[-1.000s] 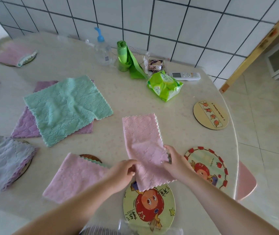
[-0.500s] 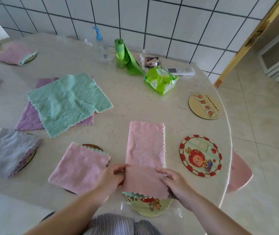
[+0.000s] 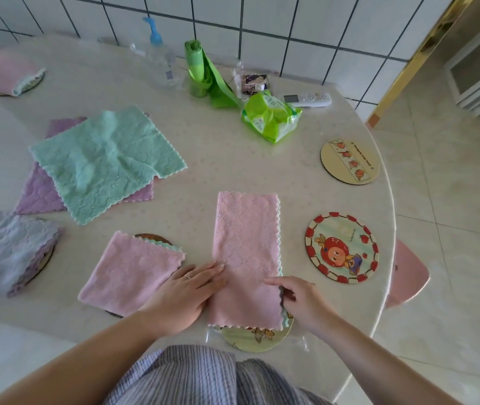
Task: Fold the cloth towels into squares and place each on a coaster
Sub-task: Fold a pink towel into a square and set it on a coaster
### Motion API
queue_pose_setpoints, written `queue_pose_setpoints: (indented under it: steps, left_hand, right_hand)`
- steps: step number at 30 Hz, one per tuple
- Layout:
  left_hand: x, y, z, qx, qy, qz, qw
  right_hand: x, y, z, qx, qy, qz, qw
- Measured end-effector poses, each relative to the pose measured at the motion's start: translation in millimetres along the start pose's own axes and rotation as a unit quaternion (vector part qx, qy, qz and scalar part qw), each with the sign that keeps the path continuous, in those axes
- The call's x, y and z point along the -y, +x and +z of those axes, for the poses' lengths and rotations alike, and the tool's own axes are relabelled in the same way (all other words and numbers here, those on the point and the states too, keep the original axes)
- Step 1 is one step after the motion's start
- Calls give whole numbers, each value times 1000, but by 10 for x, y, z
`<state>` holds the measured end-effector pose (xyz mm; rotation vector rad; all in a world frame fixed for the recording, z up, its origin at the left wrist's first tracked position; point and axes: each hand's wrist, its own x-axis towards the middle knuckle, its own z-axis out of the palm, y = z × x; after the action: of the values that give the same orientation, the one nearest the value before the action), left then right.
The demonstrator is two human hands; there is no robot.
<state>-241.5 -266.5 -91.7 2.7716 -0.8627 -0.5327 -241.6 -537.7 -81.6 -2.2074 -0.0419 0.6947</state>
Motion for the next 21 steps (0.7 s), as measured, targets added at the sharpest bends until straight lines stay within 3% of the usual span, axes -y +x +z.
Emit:
queue_pose_setpoints:
  steps: [6, 8, 11, 17, 21]
  left_hand:
    - [63, 2, -85, -12, -37, 22, 999]
    - [58, 38, -91, -21, -29, 33, 999]
    - [59, 167, -89, -24, -7, 22, 999]
    - [17, 553, -384, -115, -209, -111, 965]
    - [198, 811, -433, -121, -297, -193, 927]
  right_hand:
    - [27, 115, -115, -125, -147, -98, 976]
    - [107, 190, -182, -122, -143, -138, 972]
    - [223, 335, -239, -101, -116, -110, 982]
    - [307, 615, -352, -130, -71, -51, 988]
    - [370, 815, -484, -156, -68, -44, 984]
